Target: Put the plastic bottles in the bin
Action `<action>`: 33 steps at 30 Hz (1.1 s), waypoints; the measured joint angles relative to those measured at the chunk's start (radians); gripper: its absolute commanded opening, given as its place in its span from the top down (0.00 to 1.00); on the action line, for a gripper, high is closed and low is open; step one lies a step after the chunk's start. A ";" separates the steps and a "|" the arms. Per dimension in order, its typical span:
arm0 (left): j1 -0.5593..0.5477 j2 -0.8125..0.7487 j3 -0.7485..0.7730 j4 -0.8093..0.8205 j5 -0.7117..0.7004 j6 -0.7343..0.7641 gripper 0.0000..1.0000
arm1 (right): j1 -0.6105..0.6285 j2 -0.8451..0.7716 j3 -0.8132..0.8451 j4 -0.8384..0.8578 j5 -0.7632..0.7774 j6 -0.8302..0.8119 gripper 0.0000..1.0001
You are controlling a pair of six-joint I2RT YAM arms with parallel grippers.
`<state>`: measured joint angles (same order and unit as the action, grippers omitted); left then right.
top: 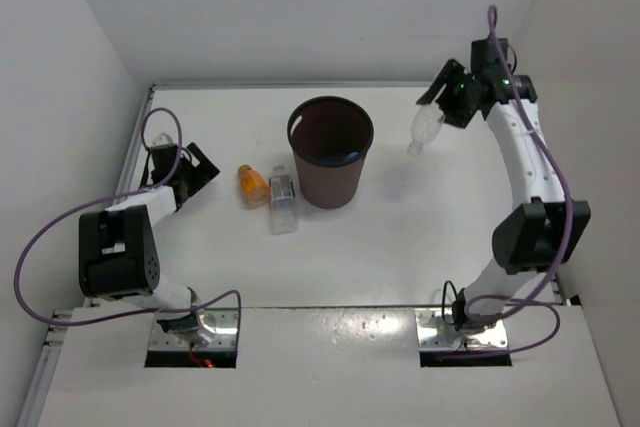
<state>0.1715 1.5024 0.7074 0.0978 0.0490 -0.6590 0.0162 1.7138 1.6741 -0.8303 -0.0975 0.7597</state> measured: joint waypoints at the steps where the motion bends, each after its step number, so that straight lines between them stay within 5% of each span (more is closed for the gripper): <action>1: 0.000 0.000 -0.002 0.001 0.002 0.000 0.00 | 0.001 -0.020 0.028 0.007 -0.001 0.001 0.64; 12: 0.000 -0.001 -0.013 0.024 0.016 0.000 0.00 | 0.084 -0.095 0.238 0.190 -0.101 -0.006 0.68; 20: 0.000 -0.002 -0.025 0.032 0.016 0.000 0.00 | 0.312 -0.005 0.287 0.287 -0.142 -0.061 0.67; 28: 0.000 -0.007 -0.025 0.032 0.018 0.000 0.00 | 0.499 0.071 0.259 0.268 -0.021 -0.166 0.63; 30: 0.000 -0.007 -0.025 0.031 0.018 0.000 0.00 | 0.529 0.068 0.215 0.295 -0.002 -0.196 0.59; 33: 0.000 -0.007 -0.024 0.031 0.018 0.000 0.00 | 0.561 0.061 0.119 0.338 0.026 -0.228 0.40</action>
<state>0.1715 1.4956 0.6838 0.1287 0.0673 -0.6590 0.5770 1.7748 1.7931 -0.4923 -0.0715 0.5320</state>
